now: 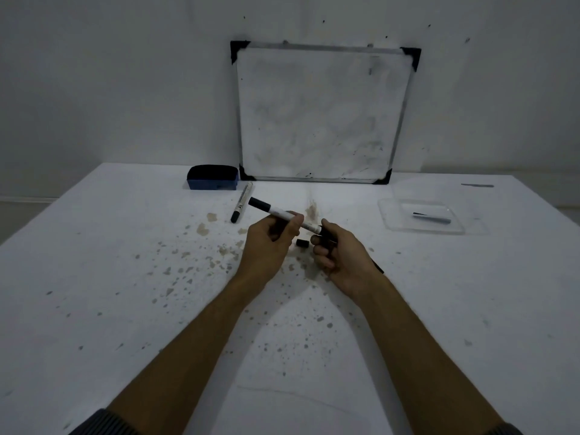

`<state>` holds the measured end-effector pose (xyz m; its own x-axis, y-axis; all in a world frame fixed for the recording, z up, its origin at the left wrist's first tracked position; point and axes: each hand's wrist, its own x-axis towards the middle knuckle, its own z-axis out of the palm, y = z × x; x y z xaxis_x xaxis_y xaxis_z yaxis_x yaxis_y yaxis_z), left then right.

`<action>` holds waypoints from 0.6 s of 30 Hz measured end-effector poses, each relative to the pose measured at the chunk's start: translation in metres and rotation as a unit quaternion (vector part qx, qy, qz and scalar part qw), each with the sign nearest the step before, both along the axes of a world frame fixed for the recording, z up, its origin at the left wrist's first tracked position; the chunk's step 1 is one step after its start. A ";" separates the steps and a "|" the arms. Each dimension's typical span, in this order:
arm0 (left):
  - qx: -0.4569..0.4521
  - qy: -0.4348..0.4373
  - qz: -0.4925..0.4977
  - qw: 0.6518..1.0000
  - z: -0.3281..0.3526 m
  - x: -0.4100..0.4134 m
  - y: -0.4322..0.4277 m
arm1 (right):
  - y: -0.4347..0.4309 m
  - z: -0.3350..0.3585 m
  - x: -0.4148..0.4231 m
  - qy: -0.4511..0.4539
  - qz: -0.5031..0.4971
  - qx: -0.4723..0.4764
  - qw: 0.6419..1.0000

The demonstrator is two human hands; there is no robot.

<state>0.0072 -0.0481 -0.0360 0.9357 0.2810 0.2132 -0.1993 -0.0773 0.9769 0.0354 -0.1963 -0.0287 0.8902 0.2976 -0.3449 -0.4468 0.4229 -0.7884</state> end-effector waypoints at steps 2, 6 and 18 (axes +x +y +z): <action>-0.003 0.002 -0.004 1.000 -0.001 -0.001 0.002 | 0.000 0.000 0.000 0.001 0.005 -0.002 1.000; -0.017 0.006 0.004 1.000 0.001 0.000 0.006 | -0.006 0.000 0.001 -0.014 0.021 -0.007 1.000; 0.297 0.075 0.037 0.951 0.001 0.002 0.037 | -0.032 -0.001 0.009 -0.222 -0.093 -0.262 0.935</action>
<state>0.0092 -0.0109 -0.0347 0.9508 0.2184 0.2198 -0.0332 -0.6335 0.7730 0.0439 -0.2285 -0.0301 0.9997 0.0166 0.0152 0.0157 -0.0350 -0.9993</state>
